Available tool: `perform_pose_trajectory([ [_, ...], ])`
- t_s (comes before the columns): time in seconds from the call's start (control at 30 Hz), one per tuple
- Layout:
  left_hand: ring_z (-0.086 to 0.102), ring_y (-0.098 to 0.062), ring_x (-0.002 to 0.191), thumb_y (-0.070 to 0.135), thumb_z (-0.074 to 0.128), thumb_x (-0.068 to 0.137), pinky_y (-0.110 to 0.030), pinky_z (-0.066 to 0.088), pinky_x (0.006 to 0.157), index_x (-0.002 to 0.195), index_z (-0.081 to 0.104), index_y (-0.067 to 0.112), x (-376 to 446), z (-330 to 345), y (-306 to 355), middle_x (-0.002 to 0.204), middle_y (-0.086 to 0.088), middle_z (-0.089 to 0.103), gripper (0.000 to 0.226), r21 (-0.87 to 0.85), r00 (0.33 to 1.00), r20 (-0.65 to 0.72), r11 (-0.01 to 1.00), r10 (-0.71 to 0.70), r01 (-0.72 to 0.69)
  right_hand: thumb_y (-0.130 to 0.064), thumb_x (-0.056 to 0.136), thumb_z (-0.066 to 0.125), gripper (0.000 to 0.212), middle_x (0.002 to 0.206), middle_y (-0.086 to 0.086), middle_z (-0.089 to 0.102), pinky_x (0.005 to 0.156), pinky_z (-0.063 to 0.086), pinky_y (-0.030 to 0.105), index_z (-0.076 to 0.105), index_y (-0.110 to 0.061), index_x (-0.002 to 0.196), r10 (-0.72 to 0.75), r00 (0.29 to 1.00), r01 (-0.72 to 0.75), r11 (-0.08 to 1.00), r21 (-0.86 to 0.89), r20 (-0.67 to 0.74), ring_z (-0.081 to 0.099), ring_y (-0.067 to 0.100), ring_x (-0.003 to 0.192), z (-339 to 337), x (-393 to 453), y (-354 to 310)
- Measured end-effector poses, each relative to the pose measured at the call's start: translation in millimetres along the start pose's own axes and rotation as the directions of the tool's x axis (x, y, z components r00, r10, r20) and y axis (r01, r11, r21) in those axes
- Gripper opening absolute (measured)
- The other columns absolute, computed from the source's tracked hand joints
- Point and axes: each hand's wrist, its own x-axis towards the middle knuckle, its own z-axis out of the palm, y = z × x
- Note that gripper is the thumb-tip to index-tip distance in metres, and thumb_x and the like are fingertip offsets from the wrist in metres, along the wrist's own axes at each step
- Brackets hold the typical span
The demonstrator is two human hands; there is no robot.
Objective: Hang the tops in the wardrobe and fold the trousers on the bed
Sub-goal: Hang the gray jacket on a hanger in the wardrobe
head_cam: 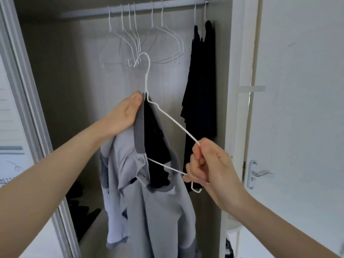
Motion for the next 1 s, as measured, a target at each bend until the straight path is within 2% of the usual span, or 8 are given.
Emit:
perform_pose_trajectory([
  [0.2, 0.037, -0.003, 0.057, 0.049, 0.061, 0.09, -0.016, 0.032, 0.054, 0.072, 0.051, 0.018, 7, 4, 24, 0.065, 0.006, 0.044, 0.038, -0.118, 0.986, -0.151, 0.991, -0.076, 0.059, -0.039, 0.094, 0.037, 0.041, 0.108, 0.013, 0.06, 0.077, 0.047, 0.041, 0.059, -0.006, 0.105, 0.195, 0.929, -0.248, 0.959, 0.139, 0.315, 0.055, 0.028, 0.101, -2, 10, 6],
  [0.27, 0.037, -0.004, 0.059, 0.043, 0.061, 0.092, -0.02, 0.031, 0.056, 0.069, 0.052, 0.014, 7, 2, 27, 0.064, 0.004, 0.042, 0.038, -0.16, 0.982, -0.164, 0.985, -0.092, 0.066, -0.051, 0.092, 0.032, 0.06, 0.133, 0.005, 0.057, 0.092, 0.048, 0.045, 0.059, -0.01, 0.126, 0.283, 0.879, -0.368, 0.915, 0.168, 0.384, 0.051, 0.024, 0.124, -11, 22, 6],
  [0.37, 0.039, -0.01, 0.067, 0.039, 0.06, 0.094, -0.029, 0.03, 0.061, 0.075, 0.055, 0.005, 6, -3, 26, 0.07, -0.004, 0.04, 0.04, -0.33, 0.952, -0.232, 0.937, -0.198, 0.114, -0.056, 0.088, 0.042, 0.058, 0.132, -0.004, 0.06, 0.095, 0.048, 0.034, 0.06, -0.019, 0.128, 0.394, 0.849, -0.407, 0.913, -0.04, 0.352, 0.052, 0.012, 0.125, -24, 31, 16],
  [0.43, 0.041, -0.012, 0.069, 0.038, 0.06, 0.093, -0.03, 0.031, 0.063, 0.081, 0.056, 0.01, 5, -9, 21, 0.074, -0.005, 0.04, 0.032, -0.466, 0.926, -0.25, 0.874, -0.283, 0.141, -0.035, 0.088, 0.054, 0.038, 0.119, -0.015, 0.062, 0.093, 0.044, 0.019, 0.062, -0.023, 0.122, 0.381, 0.876, -0.201, 0.845, -0.496, 0.294, 0.055, 0.002, 0.112, -31, 24, 27],
  [0.5, 0.04, -0.01, 0.067, 0.039, 0.06, 0.093, -0.027, 0.032, 0.061, 0.083, 0.055, 0.011, 4, -11, 15, 0.075, -0.004, 0.039, 0.03, -0.473, 0.918, -0.251, 0.866, -0.308, 0.162, -0.017, 0.091, 0.053, 0.037, 0.118, -0.015, 0.054, 0.102, 0.037, 0.023, 0.053, -0.026, 0.127, 0.275, 0.875, 0.224, 0.497, -0.838, 0.398, 0.048, 0.004, 0.114, -38, 15, 43],
  [0.63, 0.029, -0.009, 0.06, 0.041, 0.061, 0.092, -0.023, 0.023, 0.051, 0.069, 0.045, 0.006, -5, -11, -7, 0.068, -0.003, 0.028, 0.045, -0.376, 0.895, -0.301, 0.903, -0.33, 0.206, -0.036, 0.09, 0.049, 0.012, 0.094, -0.014, 0.045, 0.094, 0.031, 0.039, 0.043, -0.028, 0.097, 0.064, 0.861, 0.497, 0.1, -0.862, 0.504, 0.039, 0.013, 0.101, -40, 10, 50],
  [0.9, 0.038, -0.025, 0.061, 0.05, 0.061, 0.089, -0.034, 0.031, 0.065, 0.055, 0.036, 0.015, -34, -9, -47, 0.052, 0.001, 0.038, 0.055, 0.087, 0.899, -0.328, 0.938, -0.292, 0.336, -0.035, 0.099, 0.039, 0.024, 0.105, -0.01, 0.054, 0.092, 0.034, 0.036, 0.058, -0.02, 0.097, -0.165, 0.851, 0.504, -0.006, -0.864, 0.498, 0.046, 0.016, 0.108, -81, 16, 13],
  [1.0, 0.047, -0.027, 0.072, 0.058, 0.053, 0.087, -0.039, 0.034, 0.078, 0.058, 0.039, 0.016, -34, 4, -38, 0.056, 0.006, 0.045, 0.053, 0.256, 0.924, -0.345, 0.93, -0.165, 0.262, -0.03, 0.099, 0.038, 0.021, 0.122, -0.004, 0.046, 0.098, 0.031, 0.016, 0.053, -0.018, 0.106, -0.303, 0.897, 0.394, 0.216, -0.893, 0.322, 0.042, 0.012, 0.114, -68, 26, -1],
])
